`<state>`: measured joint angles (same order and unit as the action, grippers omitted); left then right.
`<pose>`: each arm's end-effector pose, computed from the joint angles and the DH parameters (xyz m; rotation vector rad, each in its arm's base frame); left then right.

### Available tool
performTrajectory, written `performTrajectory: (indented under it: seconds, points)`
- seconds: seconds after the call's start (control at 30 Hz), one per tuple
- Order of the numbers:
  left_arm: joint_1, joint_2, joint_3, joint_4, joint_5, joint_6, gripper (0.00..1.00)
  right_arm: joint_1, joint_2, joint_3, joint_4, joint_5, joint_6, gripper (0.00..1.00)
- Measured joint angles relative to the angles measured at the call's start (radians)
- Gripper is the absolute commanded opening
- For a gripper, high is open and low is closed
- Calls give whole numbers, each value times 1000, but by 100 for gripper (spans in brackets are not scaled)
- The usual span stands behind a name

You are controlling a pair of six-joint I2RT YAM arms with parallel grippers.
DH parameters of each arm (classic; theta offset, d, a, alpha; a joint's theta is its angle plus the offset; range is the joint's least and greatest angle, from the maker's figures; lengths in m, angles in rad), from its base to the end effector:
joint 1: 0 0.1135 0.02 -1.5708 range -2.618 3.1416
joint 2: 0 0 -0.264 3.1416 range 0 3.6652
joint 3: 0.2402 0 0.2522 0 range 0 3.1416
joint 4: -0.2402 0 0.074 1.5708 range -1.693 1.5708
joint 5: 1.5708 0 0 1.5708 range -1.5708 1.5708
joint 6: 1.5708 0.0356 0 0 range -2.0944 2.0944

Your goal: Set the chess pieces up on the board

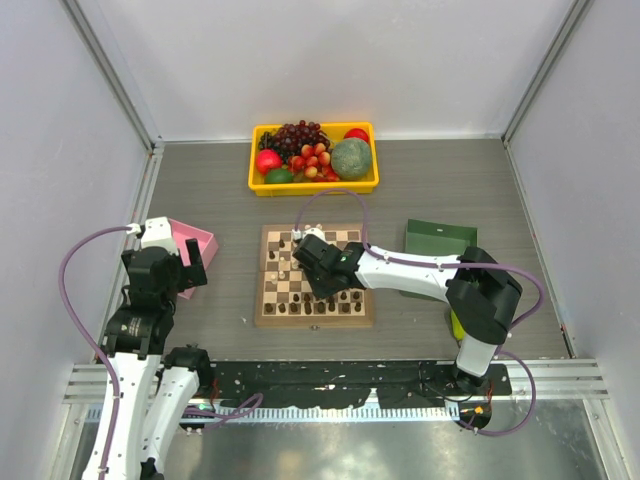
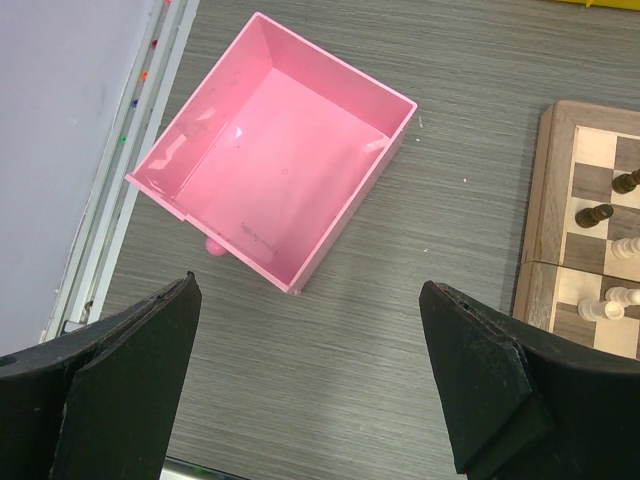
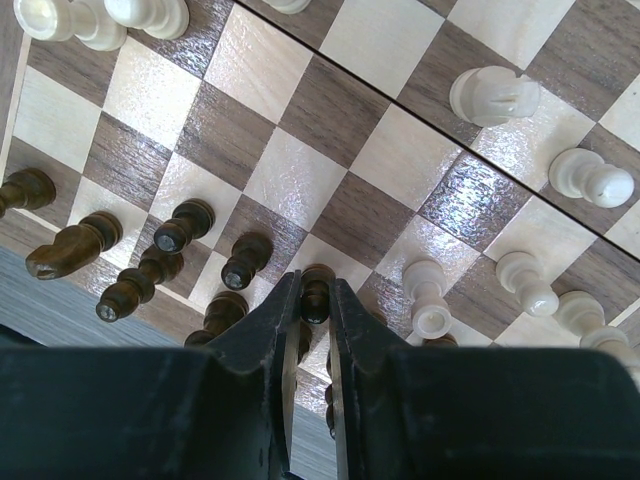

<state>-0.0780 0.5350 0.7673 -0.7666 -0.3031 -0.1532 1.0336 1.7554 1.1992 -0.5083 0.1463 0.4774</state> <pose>0.1109 0.0020 0.3079 -0.2586 2.0671 0.1783 0.1893 0.3076 0.1991 -0.6807 2.5677 0.3294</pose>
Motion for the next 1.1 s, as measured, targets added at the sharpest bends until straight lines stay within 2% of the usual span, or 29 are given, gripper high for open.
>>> performTrajectory:
  seconds: [0.37,0.7,1.1]
  points:
    - [0,0,0,0,0,0,99,2,-3,0,0,1,0,33]
    - [0,0,0,0,0,0,99,2,-14,33,-10,27,-20,36]
    - [0,2,0,0,0,0,99,2,-44,108,-38,83,-42,47]
